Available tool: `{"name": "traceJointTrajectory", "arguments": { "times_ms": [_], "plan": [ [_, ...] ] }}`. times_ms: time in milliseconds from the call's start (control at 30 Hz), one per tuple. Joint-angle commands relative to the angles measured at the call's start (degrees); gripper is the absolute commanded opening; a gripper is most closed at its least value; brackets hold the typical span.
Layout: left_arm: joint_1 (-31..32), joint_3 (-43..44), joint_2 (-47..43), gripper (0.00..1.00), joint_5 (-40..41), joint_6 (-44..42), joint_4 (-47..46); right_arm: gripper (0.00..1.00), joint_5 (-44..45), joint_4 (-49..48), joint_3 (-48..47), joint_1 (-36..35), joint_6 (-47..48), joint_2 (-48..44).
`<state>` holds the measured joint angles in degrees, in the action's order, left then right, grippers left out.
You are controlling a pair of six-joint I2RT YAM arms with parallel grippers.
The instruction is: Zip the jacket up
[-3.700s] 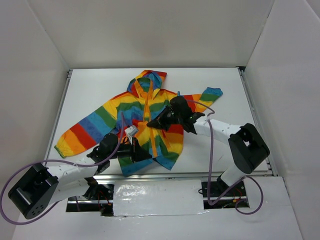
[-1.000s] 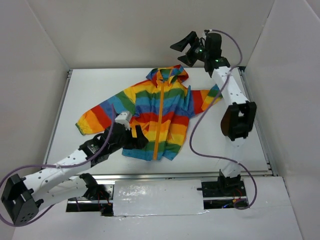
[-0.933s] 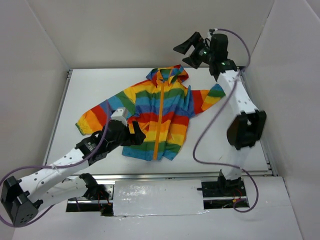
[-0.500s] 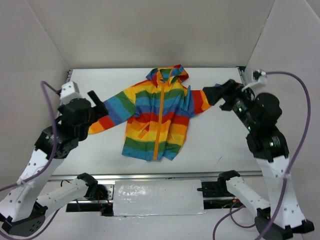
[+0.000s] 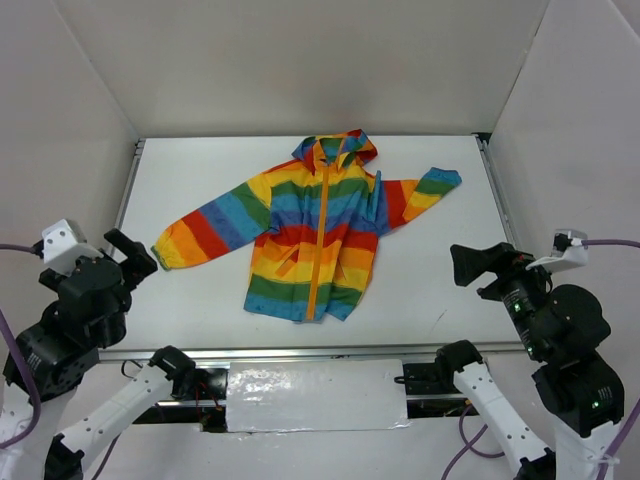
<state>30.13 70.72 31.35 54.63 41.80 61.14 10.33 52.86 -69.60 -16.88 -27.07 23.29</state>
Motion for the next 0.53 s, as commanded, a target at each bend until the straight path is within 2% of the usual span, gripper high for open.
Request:
{"name": "traceJointTrajectory", "arguments": {
  "times_ms": [0, 133, 500],
  "plan": [
    [-0.2, -3.0, -1.8, 0.99, -1.2, -2.7, 1.1, 1.0, 5.7, 6.6, -0.9, -2.4, 2.9, -1.2],
    [-0.2, -5.3, -3.4, 1.0, -1.2, -2.4, 1.5, 1.0, 7.9, 7.1, -0.7, -3.8, 2.5, -1.8],
    [-0.1, -6.2, -7.0, 0.99, -0.8, -3.3, 0.3, 1.0, 7.3, 5.8, -0.2, -3.8, 1.7, 0.6]
  ]
}}
